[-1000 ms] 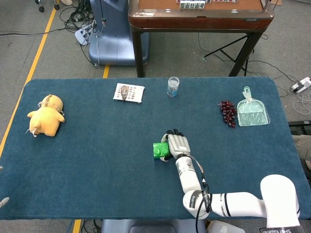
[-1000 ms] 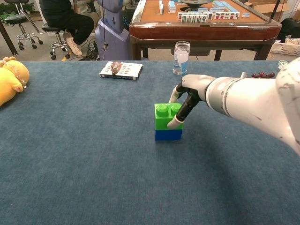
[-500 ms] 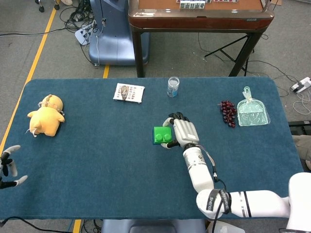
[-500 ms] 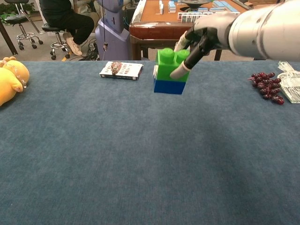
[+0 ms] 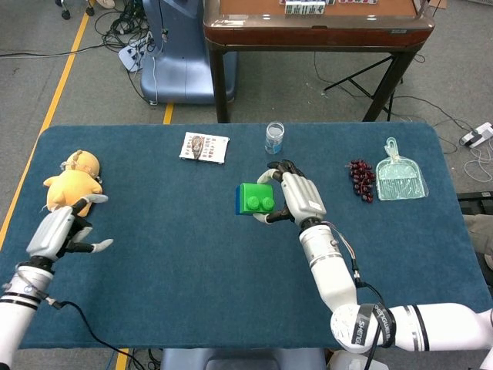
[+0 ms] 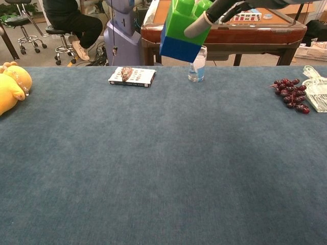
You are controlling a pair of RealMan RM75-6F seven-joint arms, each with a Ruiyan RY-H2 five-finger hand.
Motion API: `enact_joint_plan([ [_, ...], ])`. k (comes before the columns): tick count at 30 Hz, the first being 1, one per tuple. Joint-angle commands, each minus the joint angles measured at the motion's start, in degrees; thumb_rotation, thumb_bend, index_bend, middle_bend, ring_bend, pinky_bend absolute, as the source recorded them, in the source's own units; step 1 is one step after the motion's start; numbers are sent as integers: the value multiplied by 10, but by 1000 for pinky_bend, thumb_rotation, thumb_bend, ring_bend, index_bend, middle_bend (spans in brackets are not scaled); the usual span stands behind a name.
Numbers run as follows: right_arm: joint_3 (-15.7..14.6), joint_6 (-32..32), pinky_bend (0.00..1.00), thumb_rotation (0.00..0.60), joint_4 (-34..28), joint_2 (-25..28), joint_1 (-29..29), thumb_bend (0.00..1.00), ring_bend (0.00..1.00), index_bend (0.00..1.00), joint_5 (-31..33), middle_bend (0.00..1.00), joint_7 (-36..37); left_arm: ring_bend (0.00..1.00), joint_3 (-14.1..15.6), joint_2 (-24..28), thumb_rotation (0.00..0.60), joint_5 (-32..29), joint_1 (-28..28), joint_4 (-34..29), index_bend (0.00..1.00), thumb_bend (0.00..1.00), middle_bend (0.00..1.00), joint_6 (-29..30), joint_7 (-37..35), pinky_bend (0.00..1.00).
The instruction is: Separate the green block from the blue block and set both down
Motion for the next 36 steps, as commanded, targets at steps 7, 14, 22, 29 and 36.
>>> enact_joint_plan([
  [7,-11,1,80,600,-27,7,7,164,0,549,-15,153,40,1000,-19,-54,600,-77,-60,-27,315,36,1000,-20,17,1000],
  [14,-19,-2,80,600,-26,-2,19,164,0,549,-20,153,68,1000,-15,-60,600,-123,-82,-32,279,33,1000,-48,10,1000],
  [22,-25,-8,80,600,-18,-19,39,163,0,550,-14,153,88,1000,-21,-81,600,-148,-90,-35,284,33,1000,-23,-2,1000],
  [29,-28,-6,80,600,-9,-37,57,163,0,552,-11,153,100,1000,-24,-95,600,-156,-102,-42,285,33,1000,-12,3,1000],
  [36,-32,-5,80,600,1,-52,72,163,0,553,-11,153,109,1000,-32,-101,600,-168,-112,-52,285,33,1000,-16,-7,1000],
])
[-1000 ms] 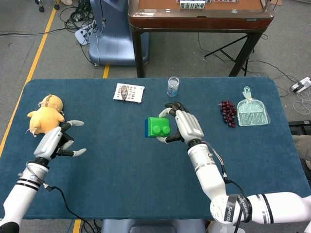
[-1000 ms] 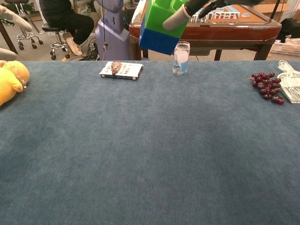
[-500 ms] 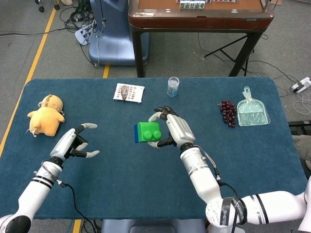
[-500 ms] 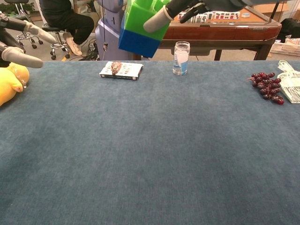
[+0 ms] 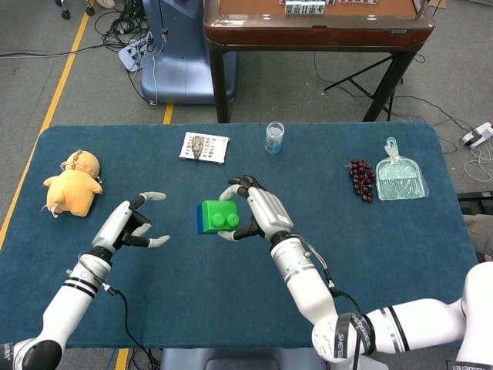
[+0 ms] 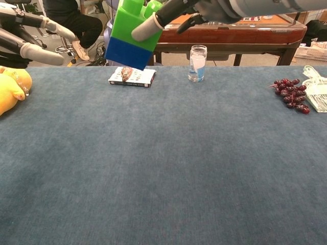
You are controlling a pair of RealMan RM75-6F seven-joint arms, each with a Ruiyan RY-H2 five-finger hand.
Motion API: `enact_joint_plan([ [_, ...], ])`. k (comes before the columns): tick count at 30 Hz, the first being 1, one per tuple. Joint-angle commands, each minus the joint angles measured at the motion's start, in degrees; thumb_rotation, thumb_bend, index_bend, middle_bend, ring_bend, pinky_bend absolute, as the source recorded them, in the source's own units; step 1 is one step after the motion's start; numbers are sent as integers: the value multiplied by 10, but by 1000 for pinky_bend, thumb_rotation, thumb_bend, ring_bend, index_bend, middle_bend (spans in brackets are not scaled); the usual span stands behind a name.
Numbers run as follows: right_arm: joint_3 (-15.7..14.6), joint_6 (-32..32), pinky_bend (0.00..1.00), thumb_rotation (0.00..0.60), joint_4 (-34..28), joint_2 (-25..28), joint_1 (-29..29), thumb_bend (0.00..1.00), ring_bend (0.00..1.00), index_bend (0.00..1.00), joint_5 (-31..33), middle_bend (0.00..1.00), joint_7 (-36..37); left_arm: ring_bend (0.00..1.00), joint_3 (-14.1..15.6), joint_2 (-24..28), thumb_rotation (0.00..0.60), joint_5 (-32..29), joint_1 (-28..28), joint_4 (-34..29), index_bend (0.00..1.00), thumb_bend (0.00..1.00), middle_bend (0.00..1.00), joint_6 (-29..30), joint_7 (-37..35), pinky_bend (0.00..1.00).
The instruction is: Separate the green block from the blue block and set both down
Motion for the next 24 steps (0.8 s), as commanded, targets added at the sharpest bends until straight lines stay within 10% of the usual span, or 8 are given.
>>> enact_joint_plan([
  [1,0,0,80,600,4,-5,4,163,0,553,-1,153,4,1000,-6,1,600,-7,-3,-6,285,33,1000,-6,-12,1000],
  [24,3,6,80,600,44,-46,25,164,0,553,-4,153,29,1000,-1,-33,600,-26,-37,-16,254,33,1000,29,25,1000],
])
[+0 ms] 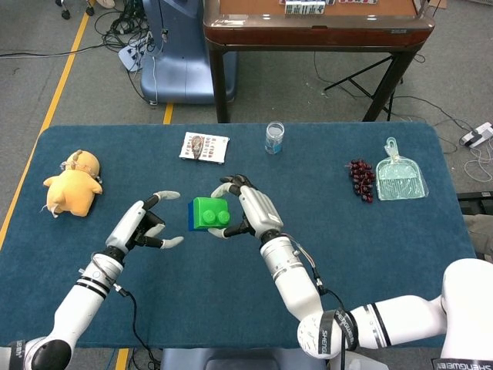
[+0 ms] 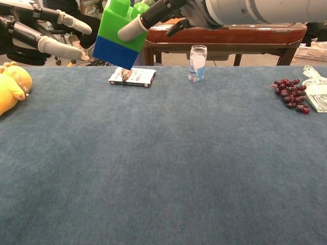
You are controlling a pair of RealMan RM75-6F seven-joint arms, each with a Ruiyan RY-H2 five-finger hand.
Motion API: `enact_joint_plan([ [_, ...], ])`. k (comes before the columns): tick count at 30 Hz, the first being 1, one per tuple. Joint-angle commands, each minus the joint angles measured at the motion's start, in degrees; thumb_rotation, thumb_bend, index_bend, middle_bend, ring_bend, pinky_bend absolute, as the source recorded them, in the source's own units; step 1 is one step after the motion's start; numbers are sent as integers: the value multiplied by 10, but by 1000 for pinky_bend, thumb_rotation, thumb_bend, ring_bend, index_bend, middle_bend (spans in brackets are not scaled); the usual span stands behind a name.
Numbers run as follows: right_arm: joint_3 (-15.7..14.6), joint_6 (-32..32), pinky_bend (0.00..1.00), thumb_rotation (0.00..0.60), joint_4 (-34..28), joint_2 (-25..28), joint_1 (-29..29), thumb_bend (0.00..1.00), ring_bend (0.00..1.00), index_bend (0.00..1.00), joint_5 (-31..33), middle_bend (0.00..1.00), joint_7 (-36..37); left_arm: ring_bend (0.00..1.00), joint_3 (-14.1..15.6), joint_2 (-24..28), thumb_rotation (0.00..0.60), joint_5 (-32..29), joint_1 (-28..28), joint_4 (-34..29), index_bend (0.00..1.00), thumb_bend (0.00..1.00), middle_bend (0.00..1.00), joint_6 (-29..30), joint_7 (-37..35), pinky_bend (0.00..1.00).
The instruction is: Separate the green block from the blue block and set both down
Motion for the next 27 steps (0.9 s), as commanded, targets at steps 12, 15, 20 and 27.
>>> enact_joint_plan([
  [12,1,-5,80,600,10,-13,7,163,0,553,3,153,2,1000,1,-21,600,-22,-15,1,254,33,1000,17,20,1000],
  [15,1,-5,80,600,13,-16,8,164,0,553,2,153,3,1000,-1,-23,600,-24,-17,2,254,32,1000,17,18,1000],
  [20,3,-5,80,600,17,-21,10,164,0,553,1,153,5,1000,-1,-27,600,-24,-20,1,253,33,1000,19,23,1000],
  [27,6,-5,80,600,24,-30,12,163,0,553,0,153,10,1000,1,-38,600,-26,-26,0,249,32,1000,27,35,1000],
])
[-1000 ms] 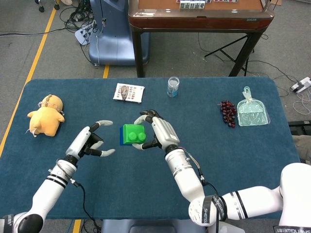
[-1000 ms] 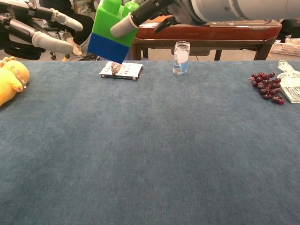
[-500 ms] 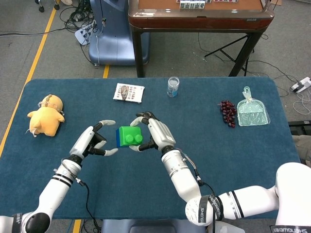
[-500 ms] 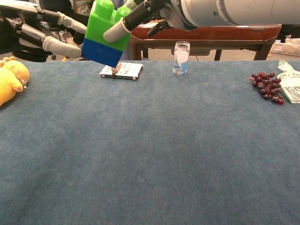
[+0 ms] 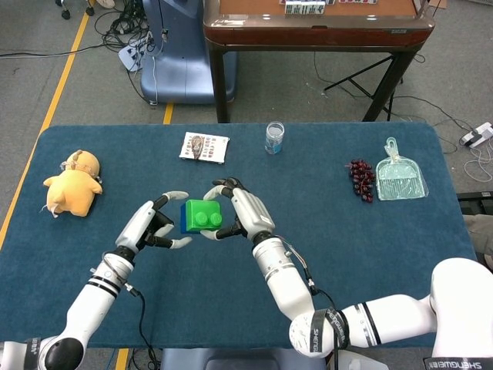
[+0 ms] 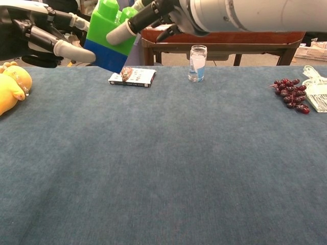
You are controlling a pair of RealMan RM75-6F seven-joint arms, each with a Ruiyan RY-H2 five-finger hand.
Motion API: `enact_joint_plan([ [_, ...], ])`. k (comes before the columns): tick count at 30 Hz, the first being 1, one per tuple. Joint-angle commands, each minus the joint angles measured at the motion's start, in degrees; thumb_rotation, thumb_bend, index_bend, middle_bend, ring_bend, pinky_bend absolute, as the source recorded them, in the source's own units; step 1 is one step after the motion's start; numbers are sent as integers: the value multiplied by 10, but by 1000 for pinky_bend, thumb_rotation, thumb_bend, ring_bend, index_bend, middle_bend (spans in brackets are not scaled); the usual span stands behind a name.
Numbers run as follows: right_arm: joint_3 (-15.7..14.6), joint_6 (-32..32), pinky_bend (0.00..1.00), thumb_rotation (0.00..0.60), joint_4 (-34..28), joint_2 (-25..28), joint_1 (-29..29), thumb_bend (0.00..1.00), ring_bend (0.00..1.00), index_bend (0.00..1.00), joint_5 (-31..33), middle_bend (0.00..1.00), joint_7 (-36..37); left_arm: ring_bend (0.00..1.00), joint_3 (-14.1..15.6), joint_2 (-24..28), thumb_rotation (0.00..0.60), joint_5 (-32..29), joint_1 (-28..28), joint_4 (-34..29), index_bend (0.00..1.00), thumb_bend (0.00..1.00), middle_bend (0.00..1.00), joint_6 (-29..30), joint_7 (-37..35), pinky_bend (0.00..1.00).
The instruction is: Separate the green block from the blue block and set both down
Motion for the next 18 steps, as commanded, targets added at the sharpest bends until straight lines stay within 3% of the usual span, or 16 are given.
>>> enact_joint_plan([
  [1,1,-1,80,600,2,-3,1,162,0,553,0,153,1,1000,1,-4,600,-1,-3,0,249,33,1000,4,6,1000],
  [7,3,-3,80,600,4,-7,2,162,0,553,0,153,3,1000,1,-15,600,-12,-9,4,273,32,1000,16,19,1000],
  [18,5,-6,80,600,6,-13,4,162,0,553,0,153,4,1000,-3,-25,600,-25,-10,4,483,33,1000,29,24,1000],
])
